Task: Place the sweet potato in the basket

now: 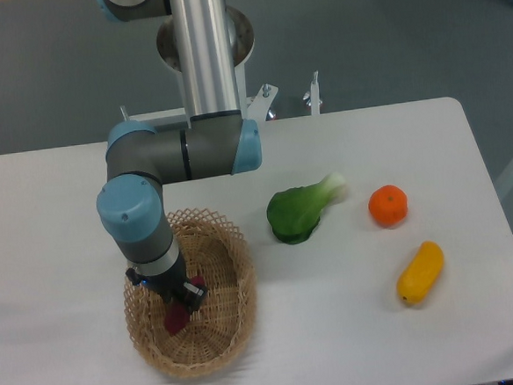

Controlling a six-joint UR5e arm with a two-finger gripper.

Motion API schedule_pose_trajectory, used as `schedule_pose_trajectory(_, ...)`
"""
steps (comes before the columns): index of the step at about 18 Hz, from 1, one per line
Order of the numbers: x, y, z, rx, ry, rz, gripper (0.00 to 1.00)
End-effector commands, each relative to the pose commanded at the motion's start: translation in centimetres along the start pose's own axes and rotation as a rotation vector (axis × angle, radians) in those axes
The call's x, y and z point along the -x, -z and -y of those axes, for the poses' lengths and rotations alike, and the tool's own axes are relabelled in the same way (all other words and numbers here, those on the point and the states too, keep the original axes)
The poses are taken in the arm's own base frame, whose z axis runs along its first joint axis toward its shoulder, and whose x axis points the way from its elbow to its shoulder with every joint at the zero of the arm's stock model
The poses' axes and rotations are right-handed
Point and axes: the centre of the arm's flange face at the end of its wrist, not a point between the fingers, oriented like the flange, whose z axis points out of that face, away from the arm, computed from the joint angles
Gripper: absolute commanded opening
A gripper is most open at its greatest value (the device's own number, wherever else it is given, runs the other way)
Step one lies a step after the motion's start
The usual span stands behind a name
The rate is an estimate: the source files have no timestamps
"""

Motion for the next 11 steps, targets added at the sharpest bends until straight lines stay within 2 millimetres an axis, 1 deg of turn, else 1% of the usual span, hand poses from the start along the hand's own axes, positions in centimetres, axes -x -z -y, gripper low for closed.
schedule_pose_trajectory(2, 0.5, 1.5, 0.3, -0.021, 0.001, 0.015, 1.0)
schedule_pose_trajectory(4, 2.4, 3.7, 0.5, -0.053, 0.015, 0.045, 1.0)
schedule_pose_trajectory(6, 5.3, 6.1, -0.3, -0.078, 0.038, 0.078, 1.0)
schedule_pose_trajectory(8, 8.1, 8.3, -1.5, -0.102, 0.06, 0.105, 1.0)
schedule_pose_trajectory(9, 9.9, 9.5, -2.3, -0.109, 0.069, 0.122, 1.0)
schedule_pose_trajectory(11, 12.3, 10.8, -3.8, -0.114, 0.098, 0.137, 1.0)
